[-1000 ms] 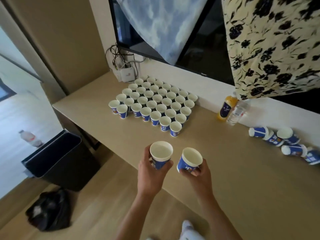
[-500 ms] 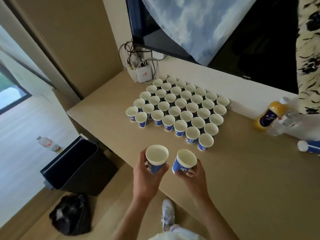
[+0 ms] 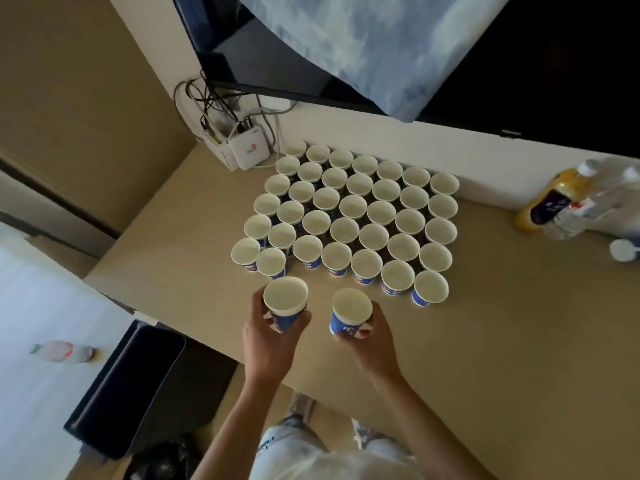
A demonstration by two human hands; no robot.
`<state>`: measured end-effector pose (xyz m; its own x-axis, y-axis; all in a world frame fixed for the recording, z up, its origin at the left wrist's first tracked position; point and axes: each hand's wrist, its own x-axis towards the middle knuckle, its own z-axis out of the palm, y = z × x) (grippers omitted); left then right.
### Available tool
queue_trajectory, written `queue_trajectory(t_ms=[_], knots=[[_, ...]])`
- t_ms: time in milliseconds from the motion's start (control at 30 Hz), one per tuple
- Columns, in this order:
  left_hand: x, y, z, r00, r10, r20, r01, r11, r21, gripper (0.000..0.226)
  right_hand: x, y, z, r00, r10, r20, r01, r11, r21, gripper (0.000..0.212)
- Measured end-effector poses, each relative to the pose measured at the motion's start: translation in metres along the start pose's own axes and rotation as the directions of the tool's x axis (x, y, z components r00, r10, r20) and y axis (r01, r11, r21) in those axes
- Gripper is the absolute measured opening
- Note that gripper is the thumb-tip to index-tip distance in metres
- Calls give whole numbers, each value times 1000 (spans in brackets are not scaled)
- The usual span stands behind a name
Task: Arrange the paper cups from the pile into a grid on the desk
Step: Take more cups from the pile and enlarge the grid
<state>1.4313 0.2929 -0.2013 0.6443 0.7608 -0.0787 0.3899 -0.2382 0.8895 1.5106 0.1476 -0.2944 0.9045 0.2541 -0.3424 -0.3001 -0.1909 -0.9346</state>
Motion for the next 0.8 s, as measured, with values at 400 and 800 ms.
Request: queue_trajectory(t_ms=[400, 800], knots=[[100, -30, -40, 973, 94, 212, -87, 995, -43, 67, 39, 9, 98, 978, -22, -206, -22, 977, -210, 61], [140, -56, -77, 957, 110, 267, -101, 994, -48, 62, 69, 29, 154, 932, -10, -364, -44, 989, -140, 62]])
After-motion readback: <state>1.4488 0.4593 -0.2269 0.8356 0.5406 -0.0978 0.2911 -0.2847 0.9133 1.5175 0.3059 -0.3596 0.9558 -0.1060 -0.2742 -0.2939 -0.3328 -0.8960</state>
